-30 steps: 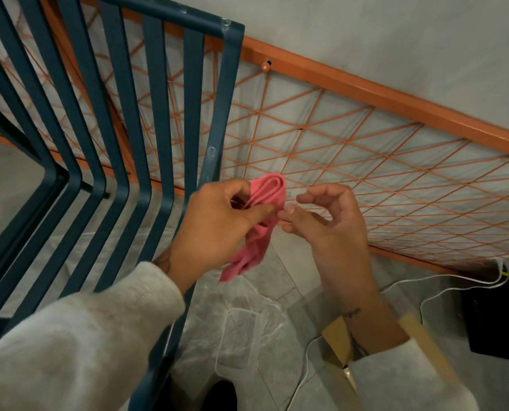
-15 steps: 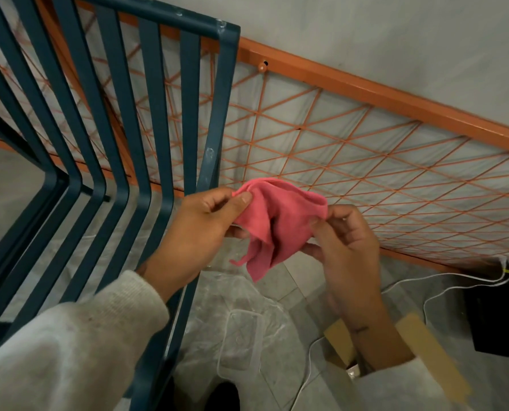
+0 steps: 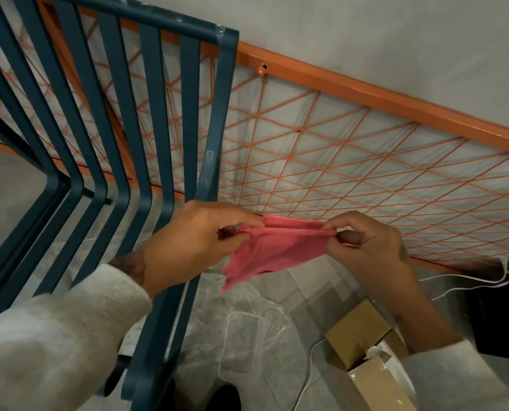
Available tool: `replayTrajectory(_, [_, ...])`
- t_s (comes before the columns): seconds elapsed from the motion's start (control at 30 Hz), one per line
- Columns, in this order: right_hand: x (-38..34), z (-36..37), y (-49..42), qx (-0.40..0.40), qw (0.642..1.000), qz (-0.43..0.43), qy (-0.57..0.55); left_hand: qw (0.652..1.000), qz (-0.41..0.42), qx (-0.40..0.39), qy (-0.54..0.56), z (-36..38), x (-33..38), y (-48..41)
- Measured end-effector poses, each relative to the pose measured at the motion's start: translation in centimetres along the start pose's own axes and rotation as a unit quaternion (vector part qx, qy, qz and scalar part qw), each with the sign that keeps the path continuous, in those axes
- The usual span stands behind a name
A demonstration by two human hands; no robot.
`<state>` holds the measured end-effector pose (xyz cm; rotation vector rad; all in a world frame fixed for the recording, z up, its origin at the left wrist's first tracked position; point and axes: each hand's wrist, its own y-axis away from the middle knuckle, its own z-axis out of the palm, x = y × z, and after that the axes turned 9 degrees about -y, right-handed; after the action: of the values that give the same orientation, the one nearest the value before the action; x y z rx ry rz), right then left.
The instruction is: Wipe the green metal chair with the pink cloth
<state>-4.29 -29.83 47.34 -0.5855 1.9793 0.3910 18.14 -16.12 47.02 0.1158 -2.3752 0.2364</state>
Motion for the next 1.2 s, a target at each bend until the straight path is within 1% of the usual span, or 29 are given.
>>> replayTrajectory(0.13, [0.3, -0.3, 0.2, -0.009, 1.0, 0.008, 0.009, 0.997, 0.062, -0.005, -0.043, -0.1, 0.1, -0.1])
replayTrajectory(0.2, [0.3, -0.5, 0.1, -0.014, 1.0, -0.006, 0.01, 0.996, 0.061, -0.018, -0.062, -0.1, 0.1, -0.2])
replayTrajectory(0.27, [0.1, -0.6, 0.1, -0.019, 0.999, -0.022, 0.015, 0.997, 0.042, -0.019, -0.065, -0.2, 0.1, -0.3])
replayTrajectory(0.37, [0.2, -0.8, 0.1, -0.028, 0.995, -0.079, 0.053, 0.996, 0.05, -0.036, -0.067, -0.2, -0.2, -0.3])
replayTrajectory(0.43, [0.1, -1.1, 0.0, -0.057, 0.989, -0.114, 0.068, 0.995, 0.05, -0.051, -0.068, -0.2, -0.4, -0.2])
replayTrajectory(0.53, [0.2, -1.6, -0.3, -0.137, 0.969, -0.181, 0.093, 0.996, 0.039, -0.055, -0.065, -0.2, -0.6, -0.2])
replayTrajectory(0.6, [-0.1, -1.7, -0.1, -0.144, 0.974, -0.163, 0.059, 0.997, 0.034, -0.043, -0.046, -0.4, -0.4, -0.2])
replayTrajectory(0.67, [-0.2, -1.8, 0.1, -0.126, 0.983, -0.135, 0.015, 0.999, 0.03, -0.021, -0.02, -0.8, -0.1, -0.2])
replayTrajectory(0.8, [-0.3, -2.1, 0.3, -0.086, 0.99, -0.038, -0.102, 0.999, 0.016, 0.02, 0.042, -1.3, 0.5, -0.4])
replayTrajectory(0.93, [-2.0, -2.0, 0.3, -0.049, 0.982, -0.017, -0.184, 0.991, -0.047, 0.049, 0.117, -1.5, 1.0, -0.5])
replayTrajectory(1.0, [-2.4, -1.9, -0.1, -0.04, 0.971, 0.016, -0.235, 0.985, -0.09, 0.051, 0.139, -1.5, 0.7, -0.7])
replayTrajectory(1.03, [-2.3, -1.7, -0.3, -0.038, 0.973, 0.022, -0.229, 0.984, -0.11, 0.046, 0.134, -1.4, 0.5, -0.8])
replayTrajectory(1.1, [-1.9, -1.1, -0.5, -0.052, 0.987, 0.001, -0.153, 0.984, -0.138, 0.043, 0.101, -0.8, 0.0, -1.0])
replayTrajectory(1.17, [-1.7, -0.3, -0.5, -0.075, 0.993, -0.032, -0.081, 0.988, -0.133, 0.044, 0.067, -0.3, -0.1, -1.2])
replayTrajectory(1.2, [-1.6, 0.0, -0.4, -0.086, 0.994, -0.041, -0.051, 0.991, -0.117, 0.037, 0.055, -0.2, 0.1, -1.2])
